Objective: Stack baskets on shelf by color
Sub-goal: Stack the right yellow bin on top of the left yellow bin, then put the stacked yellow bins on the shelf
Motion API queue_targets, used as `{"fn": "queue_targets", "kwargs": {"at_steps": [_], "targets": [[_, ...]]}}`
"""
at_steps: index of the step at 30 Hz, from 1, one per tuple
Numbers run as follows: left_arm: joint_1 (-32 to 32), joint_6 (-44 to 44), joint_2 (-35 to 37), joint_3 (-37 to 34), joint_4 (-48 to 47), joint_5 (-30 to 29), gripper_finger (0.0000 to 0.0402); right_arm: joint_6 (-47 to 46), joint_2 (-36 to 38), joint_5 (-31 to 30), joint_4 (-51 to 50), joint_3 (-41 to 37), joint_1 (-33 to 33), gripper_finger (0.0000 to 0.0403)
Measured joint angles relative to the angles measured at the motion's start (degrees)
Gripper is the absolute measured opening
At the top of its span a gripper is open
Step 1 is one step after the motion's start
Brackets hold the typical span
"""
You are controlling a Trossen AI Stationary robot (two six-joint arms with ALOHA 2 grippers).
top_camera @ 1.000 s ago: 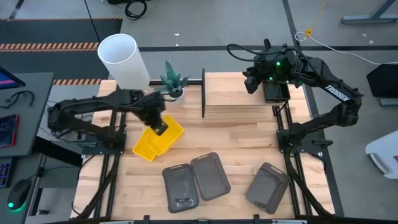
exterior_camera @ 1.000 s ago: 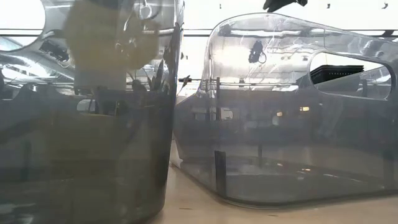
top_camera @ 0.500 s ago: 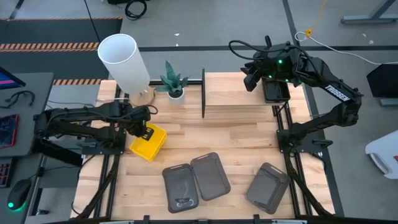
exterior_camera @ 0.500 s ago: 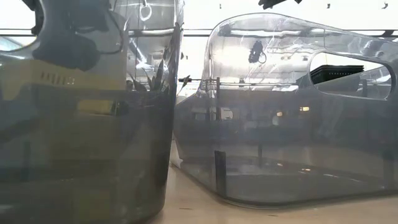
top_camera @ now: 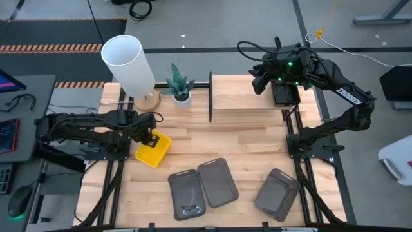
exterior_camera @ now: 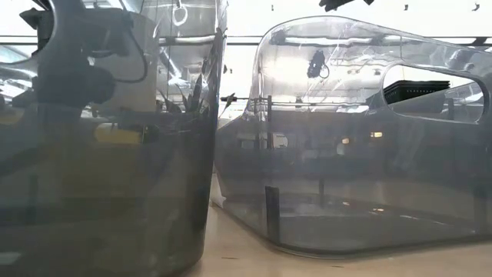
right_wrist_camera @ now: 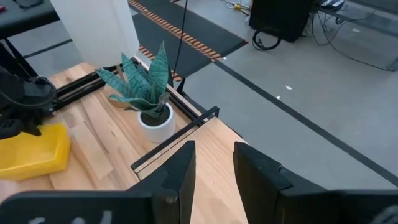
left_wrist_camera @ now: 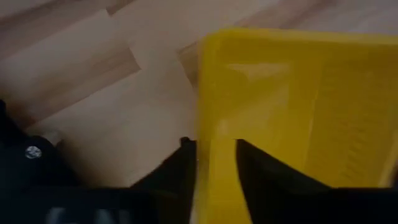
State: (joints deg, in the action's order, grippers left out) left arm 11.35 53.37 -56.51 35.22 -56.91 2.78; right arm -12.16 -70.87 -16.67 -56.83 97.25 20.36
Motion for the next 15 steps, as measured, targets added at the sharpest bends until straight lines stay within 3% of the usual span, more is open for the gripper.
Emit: {"fn": "queue_targets", "kwargs": {"at_steps": [7,11,15], "targets": [[0.0,0.0,-0.1,0.0,-0.2,-1.7,0.0220,-1.2,0.0,0.9,1.0,0.0,-0.1,0.0114],[0.0,0.4,-1.6,0.0,0.0,-2.6,0.0229,-1.2,-0.2,1.4,1.6,0.0,-0.2,0.0114],[0.0,0.0,-4.8,-0.1,1.7,-2.9,0.0212,-1.5,-0.5,1.7,1.6,0.0,-0.2,0.0114]]}}
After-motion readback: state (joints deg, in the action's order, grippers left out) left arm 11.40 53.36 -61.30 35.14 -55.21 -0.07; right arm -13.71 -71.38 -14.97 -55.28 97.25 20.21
